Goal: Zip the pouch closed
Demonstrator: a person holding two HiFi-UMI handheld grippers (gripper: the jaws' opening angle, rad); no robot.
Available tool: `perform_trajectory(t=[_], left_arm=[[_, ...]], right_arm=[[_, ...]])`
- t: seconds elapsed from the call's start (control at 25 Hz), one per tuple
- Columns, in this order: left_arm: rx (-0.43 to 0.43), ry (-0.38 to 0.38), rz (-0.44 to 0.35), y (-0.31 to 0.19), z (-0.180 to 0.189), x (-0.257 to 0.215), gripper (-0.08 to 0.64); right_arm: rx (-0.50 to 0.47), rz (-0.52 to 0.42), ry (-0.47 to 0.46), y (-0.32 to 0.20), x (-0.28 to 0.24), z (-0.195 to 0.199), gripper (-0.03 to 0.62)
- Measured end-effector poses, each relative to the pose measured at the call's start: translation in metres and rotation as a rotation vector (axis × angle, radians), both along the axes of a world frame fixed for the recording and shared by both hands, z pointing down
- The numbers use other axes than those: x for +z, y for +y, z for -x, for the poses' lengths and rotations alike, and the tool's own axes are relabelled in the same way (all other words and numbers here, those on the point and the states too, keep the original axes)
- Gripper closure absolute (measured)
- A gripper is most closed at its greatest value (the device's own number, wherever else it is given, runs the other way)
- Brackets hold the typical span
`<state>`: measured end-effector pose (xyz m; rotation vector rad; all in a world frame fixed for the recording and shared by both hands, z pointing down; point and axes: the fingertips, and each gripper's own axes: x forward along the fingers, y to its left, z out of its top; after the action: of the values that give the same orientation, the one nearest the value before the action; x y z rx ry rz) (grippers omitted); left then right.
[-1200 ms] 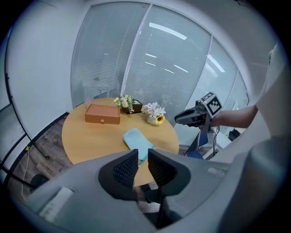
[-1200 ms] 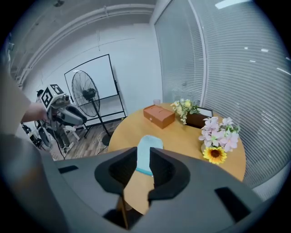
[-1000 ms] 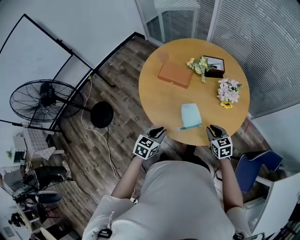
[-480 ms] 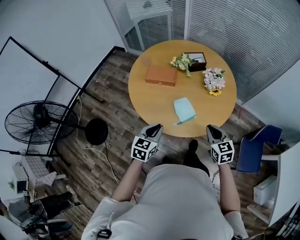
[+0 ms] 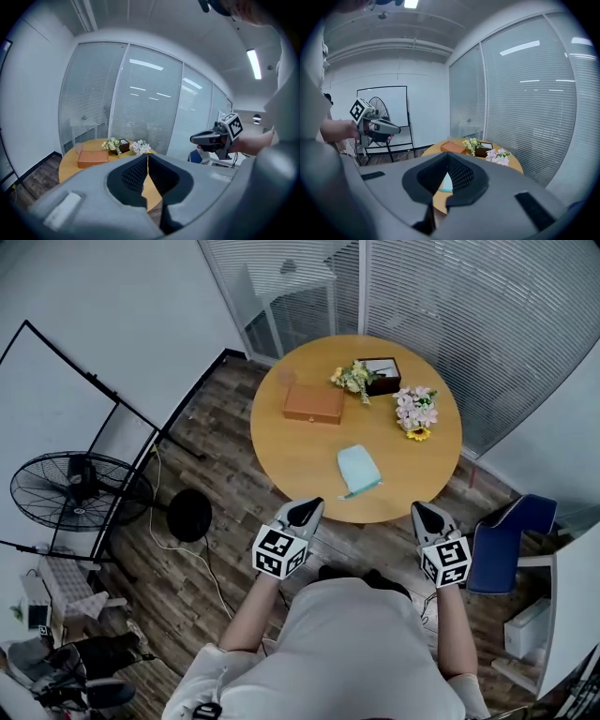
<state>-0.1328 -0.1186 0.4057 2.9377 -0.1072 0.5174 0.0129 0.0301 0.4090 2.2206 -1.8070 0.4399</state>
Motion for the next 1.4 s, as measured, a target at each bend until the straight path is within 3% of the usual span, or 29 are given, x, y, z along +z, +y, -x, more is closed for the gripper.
perform_trajectory(t=[0.52, 1.4], left_arm=[[-0.059, 0.088, -0.033, 0.028, -0.014, -0.043, 0.541], [-0.056, 0.111, -0.048, 0.033, -0.016, -0.059, 0.541]], right_arm=[[-0.076, -0.069, 0.086, 0.017, -0.047, -0.031, 0.589], [-0.055, -0.121, 0.073, 0.022, -0.063, -0.036, 0.589]])
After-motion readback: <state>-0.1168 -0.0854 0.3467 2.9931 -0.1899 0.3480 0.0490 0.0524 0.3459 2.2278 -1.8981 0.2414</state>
